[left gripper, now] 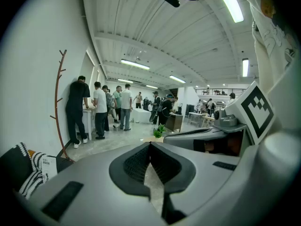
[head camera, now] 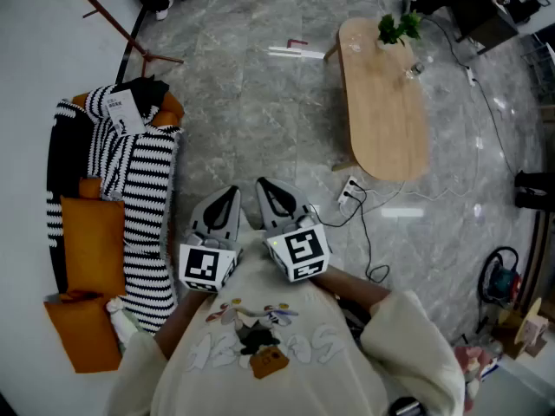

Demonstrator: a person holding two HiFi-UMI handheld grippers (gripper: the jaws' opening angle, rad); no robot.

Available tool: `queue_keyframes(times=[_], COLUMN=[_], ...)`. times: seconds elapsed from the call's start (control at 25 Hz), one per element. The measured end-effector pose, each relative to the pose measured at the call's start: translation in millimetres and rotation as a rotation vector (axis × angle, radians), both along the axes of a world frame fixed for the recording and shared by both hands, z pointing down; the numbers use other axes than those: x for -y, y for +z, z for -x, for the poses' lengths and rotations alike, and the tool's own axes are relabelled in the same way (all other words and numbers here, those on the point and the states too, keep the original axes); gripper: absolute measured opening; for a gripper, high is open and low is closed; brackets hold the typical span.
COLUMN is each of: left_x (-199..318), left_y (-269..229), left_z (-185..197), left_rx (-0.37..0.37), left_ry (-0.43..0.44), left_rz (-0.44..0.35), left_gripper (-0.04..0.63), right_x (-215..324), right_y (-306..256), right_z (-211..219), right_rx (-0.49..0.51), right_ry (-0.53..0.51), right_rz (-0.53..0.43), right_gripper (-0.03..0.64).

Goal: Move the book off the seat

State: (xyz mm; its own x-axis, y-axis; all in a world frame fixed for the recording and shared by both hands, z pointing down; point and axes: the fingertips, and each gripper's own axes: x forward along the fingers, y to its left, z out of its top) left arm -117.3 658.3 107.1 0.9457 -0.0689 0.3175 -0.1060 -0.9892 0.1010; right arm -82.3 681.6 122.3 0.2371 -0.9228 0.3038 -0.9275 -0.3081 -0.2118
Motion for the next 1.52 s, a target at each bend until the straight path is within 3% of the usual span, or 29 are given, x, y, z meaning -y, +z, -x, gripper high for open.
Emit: queue_keyframes(times=[0.36, 0.6, 1.0, 1.16, 1.36, 1.52], left_x=[-1, 16, 85, 116, 135, 151], left_y=[5, 3, 0, 5, 3, 8], left_z=[6, 21, 62, 81, 81, 70], left_rx=[0.001, 0.007, -0.044, -0.047, -0.054, -0.03], left_ry=[0.022, 0.014, -0.016, -0.059, -0.042, -0.044], left_rz=[-0.003, 0.02, 0.049, 0.107, 0.108, 0.106], left_gripper=[0.009, 0.009, 0.009, 0.009, 0.008, 0.009], right_x=[3, 13, 79, 97, 113, 134], right_y=[2, 8, 16, 25, 18, 16], right_z=[9, 19, 53, 70, 64, 57], right_rx=[0.008, 0.085, 0.101, 0.131, 0.158, 0.144], right_ry=[-0.007, 0.002, 0.013, 0.02, 0.071, 0.035], right_rz=[-0.014, -0.032, 0.004, 0.014, -0.02, -0.022], right_gripper=[-0.002, -0.002, -0.002, -0.002, -0.002, -0.002])
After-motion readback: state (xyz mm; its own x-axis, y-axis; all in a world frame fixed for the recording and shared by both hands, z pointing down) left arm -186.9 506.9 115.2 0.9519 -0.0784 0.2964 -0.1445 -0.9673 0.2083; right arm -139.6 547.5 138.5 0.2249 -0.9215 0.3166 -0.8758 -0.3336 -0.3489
